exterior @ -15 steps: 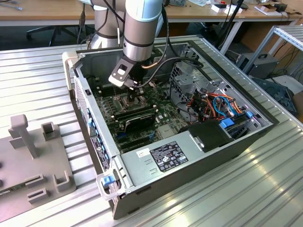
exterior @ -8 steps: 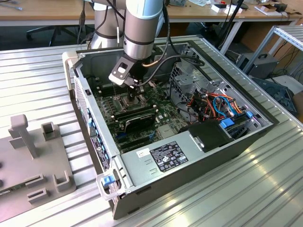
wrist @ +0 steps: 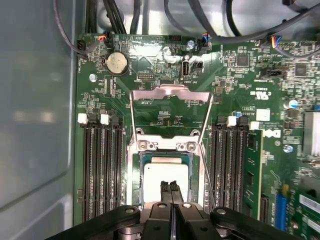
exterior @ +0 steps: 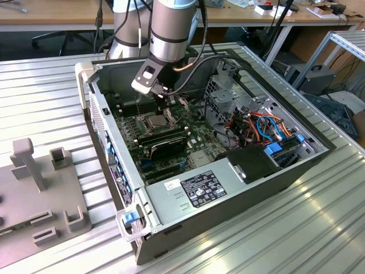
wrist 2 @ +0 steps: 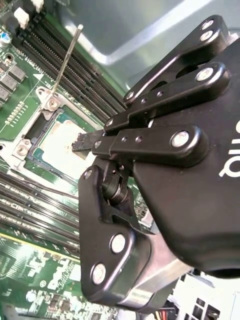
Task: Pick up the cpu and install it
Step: 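Place the cpu into insertion slot, then close the cpu cover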
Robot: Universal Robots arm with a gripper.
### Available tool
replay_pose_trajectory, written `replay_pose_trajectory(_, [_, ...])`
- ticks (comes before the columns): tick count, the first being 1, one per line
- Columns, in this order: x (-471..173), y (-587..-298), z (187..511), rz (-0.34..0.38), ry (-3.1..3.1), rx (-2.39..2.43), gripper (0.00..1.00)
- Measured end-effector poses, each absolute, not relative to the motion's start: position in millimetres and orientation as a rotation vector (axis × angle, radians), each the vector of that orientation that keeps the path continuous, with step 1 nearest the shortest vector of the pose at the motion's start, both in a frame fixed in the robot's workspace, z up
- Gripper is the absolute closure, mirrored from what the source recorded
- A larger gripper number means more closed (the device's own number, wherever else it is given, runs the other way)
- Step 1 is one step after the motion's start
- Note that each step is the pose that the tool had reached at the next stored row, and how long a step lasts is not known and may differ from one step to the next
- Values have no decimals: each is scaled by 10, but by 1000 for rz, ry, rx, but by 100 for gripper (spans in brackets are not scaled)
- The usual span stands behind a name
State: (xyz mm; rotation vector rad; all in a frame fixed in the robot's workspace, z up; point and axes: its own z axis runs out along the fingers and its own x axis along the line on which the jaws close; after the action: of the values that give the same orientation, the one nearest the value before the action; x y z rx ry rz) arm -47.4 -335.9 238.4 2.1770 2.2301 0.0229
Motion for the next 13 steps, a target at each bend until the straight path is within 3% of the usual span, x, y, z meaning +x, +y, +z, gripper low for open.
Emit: replay_pose_trajectory(13, [-474, -3359, 2424, 21, 2229, 2177, 89])
